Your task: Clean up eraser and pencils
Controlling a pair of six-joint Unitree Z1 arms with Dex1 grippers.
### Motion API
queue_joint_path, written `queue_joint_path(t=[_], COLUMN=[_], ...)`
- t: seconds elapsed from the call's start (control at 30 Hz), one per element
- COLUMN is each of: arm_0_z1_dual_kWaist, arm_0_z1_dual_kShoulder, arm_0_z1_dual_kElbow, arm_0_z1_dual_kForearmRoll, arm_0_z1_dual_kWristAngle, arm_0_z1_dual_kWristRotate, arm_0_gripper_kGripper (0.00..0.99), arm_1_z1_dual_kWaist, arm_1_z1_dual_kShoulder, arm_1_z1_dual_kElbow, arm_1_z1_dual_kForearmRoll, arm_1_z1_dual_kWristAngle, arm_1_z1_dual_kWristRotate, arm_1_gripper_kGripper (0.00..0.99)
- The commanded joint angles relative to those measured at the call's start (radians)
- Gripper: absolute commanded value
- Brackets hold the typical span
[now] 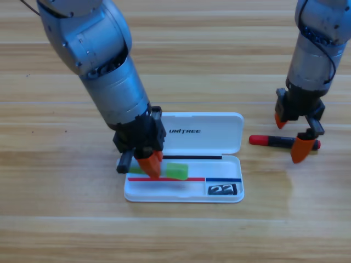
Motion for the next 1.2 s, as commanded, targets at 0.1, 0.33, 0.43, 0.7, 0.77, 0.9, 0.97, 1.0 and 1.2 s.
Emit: queue_joint_path(t=[0.1,0.33,0.43,0.7,0.77,0.9,0.97,1.0,1.2], arm_0_z1_dual_kWaist=[-0.054,-0.063,-0.063,-0.063,-0.063,-0.063,-0.063,-0.063,-0.063], arm_0_z1_dual_kShoulder=[0.057,0.064,0.067,0.077,0.08,0.086,0.086,0.086,0.084], arm_0_z1_dual_kElbow=[-0.034,-0.045,-0.045,-0.036,-0.036,-0.036,-0.039,-0.039,-0.042], arm_0_z1_dual_kForearmRoll=[-0.015,-0.015,-0.013,-0.013,-0.013,-0.015,-0.015,-0.015,-0.013], arm_0_z1_dual_kWristAngle=[-0.002,-0.007,-0.007,-0.011,-0.013,-0.017,-0.017,-0.017,-0.013], arm_0_z1_dual_kWristRotate=[-0.016,-0.028,-0.032,-0.04,-0.045,-0.049,-0.049,-0.051,-0.051], arm_0_gripper_kGripper=[0.0,0.0,0.0,0.0,0.0,0.0,0.0,0.0,0.0], arm_1_z1_dual_kWaist=[-0.038,-0.038,-0.038,-0.038,-0.038,-0.037,-0.035,-0.032,-0.004], arm_1_z1_dual_kShoulder=[0.132,0.177,0.182,0.148,0.117,0.017,-0.038,-0.067,-0.228], arm_1_z1_dual_kElbow=[-0.027,-0.053,-0.052,-0.05,-0.046,-0.006,0.022,0.04,0.12], arm_1_z1_dual_kForearmRoll=[-0.073,-0.073,-0.073,-0.073,-0.067,-0.044,-0.033,-0.029,-0.012], arm_1_z1_dual_kWristAngle=[-0.028,-0.049,-0.052,-0.06,-0.083,-0.09,-0.087,-0.087,-0.069], arm_1_z1_dual_kWristRotate=[-0.015,-0.041,-0.051,-0.022,0.006,0.046,0.051,0.051,0.057], arm_1_gripper_kGripper=[0.971,0.701,0.166,0.0,0.0,0.0,0.0,0.0,0.0])
